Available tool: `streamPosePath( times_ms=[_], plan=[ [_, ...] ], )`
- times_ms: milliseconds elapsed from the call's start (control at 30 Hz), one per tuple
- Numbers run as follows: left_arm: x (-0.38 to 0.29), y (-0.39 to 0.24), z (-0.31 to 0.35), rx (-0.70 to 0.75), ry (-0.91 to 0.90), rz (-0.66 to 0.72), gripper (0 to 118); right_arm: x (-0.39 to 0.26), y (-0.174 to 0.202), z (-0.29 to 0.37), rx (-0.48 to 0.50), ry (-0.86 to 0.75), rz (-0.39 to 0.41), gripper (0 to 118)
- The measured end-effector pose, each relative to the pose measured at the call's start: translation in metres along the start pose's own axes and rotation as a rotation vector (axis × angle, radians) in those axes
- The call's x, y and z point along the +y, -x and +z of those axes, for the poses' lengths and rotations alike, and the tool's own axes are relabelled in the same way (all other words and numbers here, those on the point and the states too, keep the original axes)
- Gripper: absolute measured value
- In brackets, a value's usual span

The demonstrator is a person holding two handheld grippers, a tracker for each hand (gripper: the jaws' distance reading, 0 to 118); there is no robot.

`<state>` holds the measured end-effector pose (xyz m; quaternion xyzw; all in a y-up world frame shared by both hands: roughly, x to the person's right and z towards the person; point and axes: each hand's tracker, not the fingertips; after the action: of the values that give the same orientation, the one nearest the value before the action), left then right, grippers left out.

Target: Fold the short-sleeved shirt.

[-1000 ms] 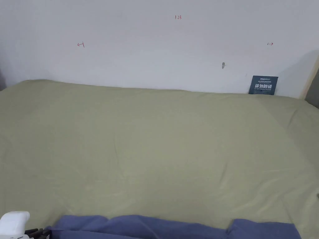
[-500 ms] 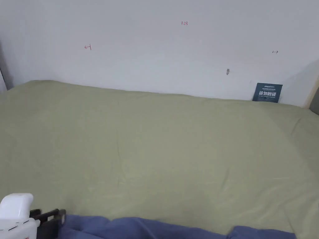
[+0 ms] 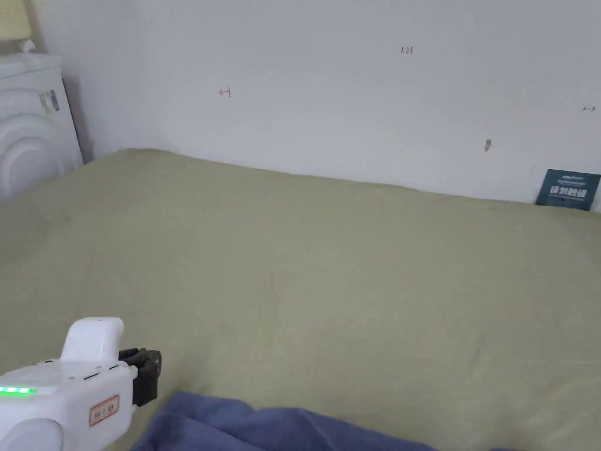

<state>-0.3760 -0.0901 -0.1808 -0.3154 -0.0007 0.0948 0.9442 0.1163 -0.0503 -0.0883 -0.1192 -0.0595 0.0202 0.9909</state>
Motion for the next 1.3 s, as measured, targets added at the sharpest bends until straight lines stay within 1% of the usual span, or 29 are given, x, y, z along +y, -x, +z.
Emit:
streamPosePath(
  times_ms=[100,167,233,333,367,400,433,467,500,533,567,600,667,733,800,833,967,1000,1033,1067,1100,1133,1167,1200,1300],
  plan=[
    [0.002,0.031,-0.026,-0.061,0.142,0.078,0,0.009,0.013,0.019,-0.044,-0.093,0.037,0],
    [0.003,0.051,-0.044,-0.096,0.247,0.145,0,0.015,0.018,0.028,-0.060,-0.136,0.040,0],
    [0.005,0.072,-0.061,-0.162,0.314,0.217,0,0.022,0.022,0.036,-0.062,-0.154,0.046,0],
    [0.009,0.090,-0.081,-0.266,0.444,0.249,0,0.030,0.025,0.044,-0.068,-0.183,0.067,0],
    [0.011,0.096,-0.088,-0.266,0.456,0.263,0,0.032,0.026,0.046,-0.071,-0.189,0.082,0],
    [0.013,0.101,-0.094,-0.306,0.477,0.279,0,0.033,0.027,0.048,-0.074,-0.195,0.092,0],
    [0.013,0.107,-0.102,-0.353,0.489,0.318,6,0.034,0.028,0.048,-0.079,-0.198,0.101,0],
    [0.011,0.107,-0.104,-0.392,0.511,0.348,22,0.035,0.029,0.049,-0.080,-0.200,0.102,0],
    [0.010,0.108,-0.109,-0.435,0.530,0.356,50,0.036,0.030,0.049,-0.079,-0.199,0.100,0],
    [0.008,0.108,-0.115,-0.497,0.547,0.353,96,0.036,0.030,0.049,-0.074,-0.196,0.093,0],
    [0.004,0.103,-0.118,-0.547,0.559,0.360,111,0.036,0.031,0.048,-0.077,-0.197,0.091,0],
    [-0.001,0.099,-0.120,-0.534,0.580,0.345,111,0.036,0.031,0.048,-0.078,-0.197,0.092,0],
    [-0.005,0.093,-0.131,-0.523,0.578,0.347,110,0.036,0.033,0.045,-0.082,-0.191,0.097,0],
    [-0.018,0.091,-0.140,-0.527,0.640,0.359,109,0.036,0.033,0.043,-0.075,-0.182,0.093,0],
    [-0.027,0.085,-0.150,-0.586,0.676,0.404,109,0.035,0.034,0.041,-0.067,-0.168,0.091,0],
    [-0.032,0.083,-0.152,-0.613,0.660,0.435,109,0.034,0.034,0.040,-0.069,-0.166,0.090,0],
    [-0.034,0.078,-0.154,-0.621,0.645,0.439,109,0.032,0.033,0.039,-0.058,-0.145,0.069,0],
    [-0.034,0.085,-0.152,-0.626,0.643,0.442,108,0.031,0.032,0.038,-0.054,-0.139,0.066,0],
    [-0.033,0.085,-0.150,-0.629,0.642,0.438,98,0.030,0.032,0.038,-0.054,-0.135,0.064,0],
    [-0.033,0.083,-0.150,-0.617,0.642,0.434,69,0.029,0.032,0.037,-0.052,-0.132,0.060,0],
    [-0.036,0.080,-0.152,-0.541,0.654,0.407,22,0.028,0.031,0.037,-0.045,-0.128,0.055,0],
    [-0.039,0.082,-0.153,-0.506,0.654,0.379,10,0.028,0.031,0.036,-0.038,-0.122,0.049,0],
    [-0.040,0.080,-0.155,-0.547,0.667,0.408,10,0.027,0.032,0.036,-0.038,-0.121,0.048,0],
    [-0.039,0.080,-0.152,-0.557,0.662,0.417,10,0.027,0.032,0.036,-0.035,-0.118,0.046,0],
    [-0.033,0.086,-0.146,-0.550,0.638,0.422,10,0.028,0.031,0.038,-0.034,-0.123,0.046,0]
  ],
)
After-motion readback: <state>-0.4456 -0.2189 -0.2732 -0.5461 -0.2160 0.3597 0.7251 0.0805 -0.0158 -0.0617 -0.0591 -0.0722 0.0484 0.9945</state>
